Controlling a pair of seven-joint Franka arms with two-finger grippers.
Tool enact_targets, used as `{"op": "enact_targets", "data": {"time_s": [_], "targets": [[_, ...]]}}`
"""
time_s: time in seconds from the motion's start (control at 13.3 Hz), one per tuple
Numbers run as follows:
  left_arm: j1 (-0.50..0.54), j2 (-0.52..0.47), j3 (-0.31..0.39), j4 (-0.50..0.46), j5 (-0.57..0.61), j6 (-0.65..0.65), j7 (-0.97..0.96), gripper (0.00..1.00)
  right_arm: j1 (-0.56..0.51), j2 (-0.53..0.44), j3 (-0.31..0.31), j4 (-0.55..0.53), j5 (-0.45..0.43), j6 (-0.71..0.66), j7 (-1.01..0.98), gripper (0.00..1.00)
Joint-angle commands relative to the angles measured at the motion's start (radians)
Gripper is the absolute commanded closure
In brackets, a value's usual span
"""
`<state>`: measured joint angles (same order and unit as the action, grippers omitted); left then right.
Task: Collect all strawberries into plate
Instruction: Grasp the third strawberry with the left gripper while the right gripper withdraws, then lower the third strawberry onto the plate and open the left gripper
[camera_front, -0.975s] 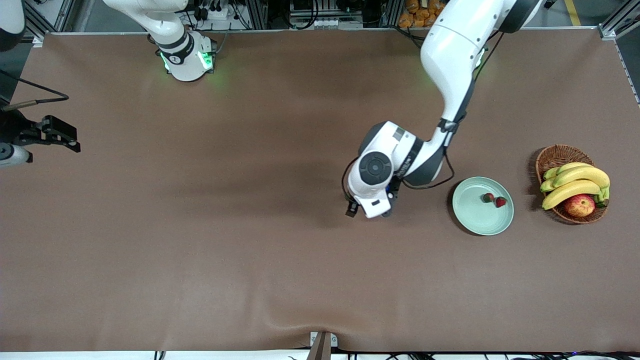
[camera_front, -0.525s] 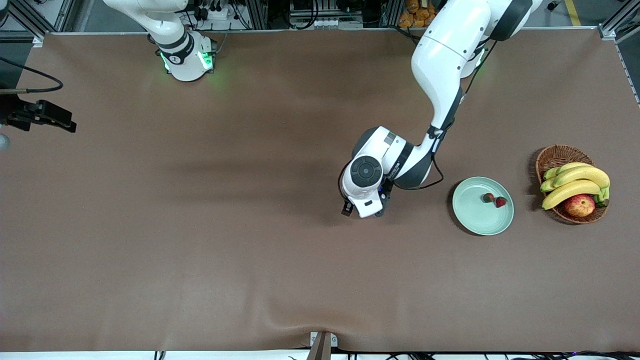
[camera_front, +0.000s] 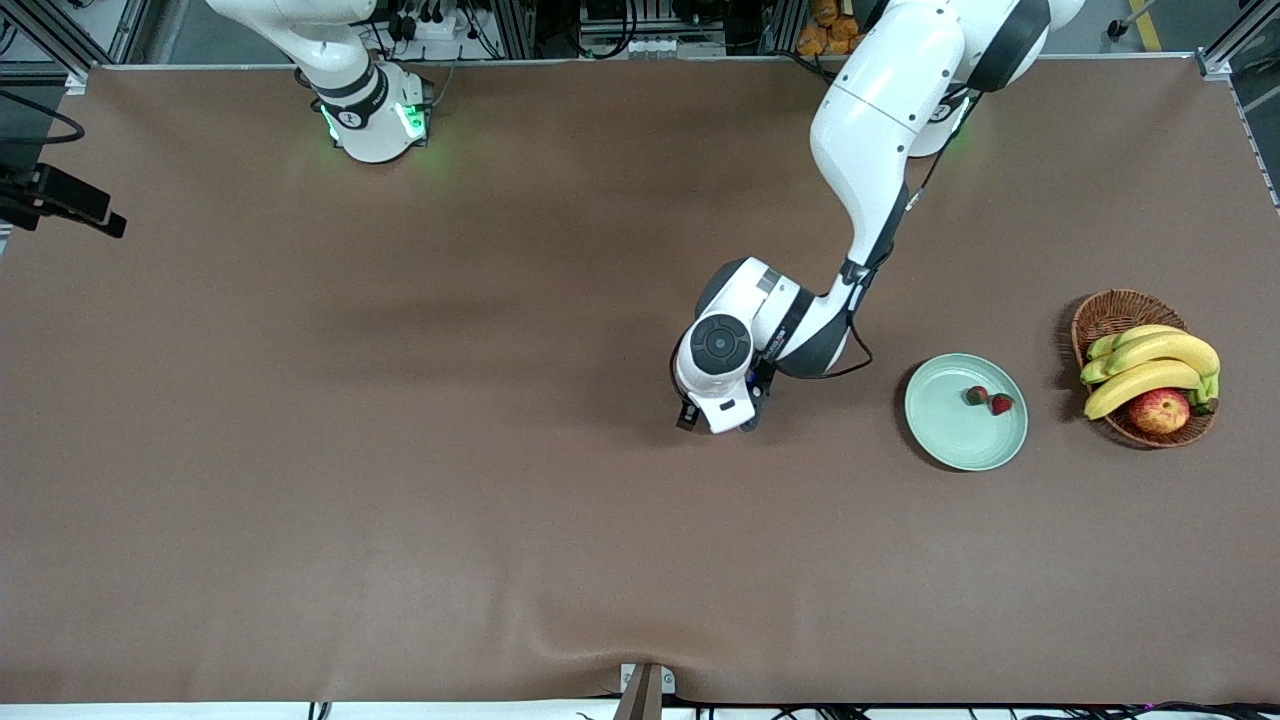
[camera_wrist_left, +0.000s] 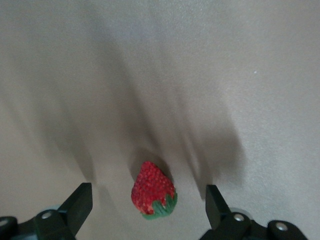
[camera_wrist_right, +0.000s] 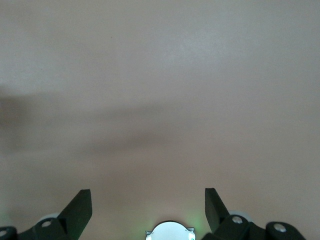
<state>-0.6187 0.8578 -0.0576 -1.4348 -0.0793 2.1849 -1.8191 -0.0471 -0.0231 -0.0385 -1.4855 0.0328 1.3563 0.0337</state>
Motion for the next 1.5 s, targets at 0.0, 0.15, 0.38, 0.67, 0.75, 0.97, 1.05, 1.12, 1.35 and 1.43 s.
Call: {"op": "enact_targets", "data": {"time_s": [0.0, 0.15, 0.38, 0.67, 0.75, 0.97, 1.05, 1.12, 1.35, 1.43], "targets": [[-0.009, 0.017, 0.009, 0.022, -0.01, 0.006, -0.02, 0.0, -0.011, -0.041, 0.005, -0.049, 0.009, 0.021, -0.02, 0.0], [-0.007, 0.017, 0.01, 0.022, -0.01, 0.006, -0.02, 0.01, -0.01, -0.041, 0.005, -0.045, 0.001, 0.032, -0.05, 0.0], [-0.003, 0.015, 0.015, 0.022, -0.01, 0.006, -0.017, 0.6, 0.009, -0.041, 0.003, -0.045, -0.005, 0.032, -0.057, 0.0], [0.002, -0.005, 0.036, 0.025, -0.007, 0.004, -0.017, 1.0, 0.009, -0.038, 0.003, -0.041, -0.034, 0.041, -0.103, 0.0], [0.002, -0.017, 0.051, 0.025, 0.001, 0.003, -0.017, 1.0, 0.006, -0.038, 0.003, -0.039, -0.042, 0.044, -0.106, 0.0], [0.022, -0.086, 0.119, 0.025, 0.03, -0.046, 0.029, 1.0, 0.006, -0.038, 0.003, -0.039, -0.045, 0.044, -0.106, 0.0], [0.043, -0.103, 0.125, 0.025, 0.029, -0.072, 0.067, 1.0, 0.006, -0.037, 0.005, -0.039, -0.045, 0.044, -0.106, 0.0], [0.078, -0.124, 0.125, 0.025, 0.03, -0.101, 0.093, 1.0, 0.006, -0.037, 0.005, -0.041, -0.045, 0.044, -0.107, 0.0], [0.178, -0.169, 0.122, 0.021, 0.035, -0.178, 0.182, 1.0, 0.004, -0.034, 0.005, -0.041, -0.044, 0.044, -0.129, 0.0], [0.207, -0.175, 0.122, 0.021, 0.035, -0.207, 0.228, 1.0, 0.004, -0.034, 0.005, -0.041, -0.044, 0.044, -0.129, 0.0]]}}
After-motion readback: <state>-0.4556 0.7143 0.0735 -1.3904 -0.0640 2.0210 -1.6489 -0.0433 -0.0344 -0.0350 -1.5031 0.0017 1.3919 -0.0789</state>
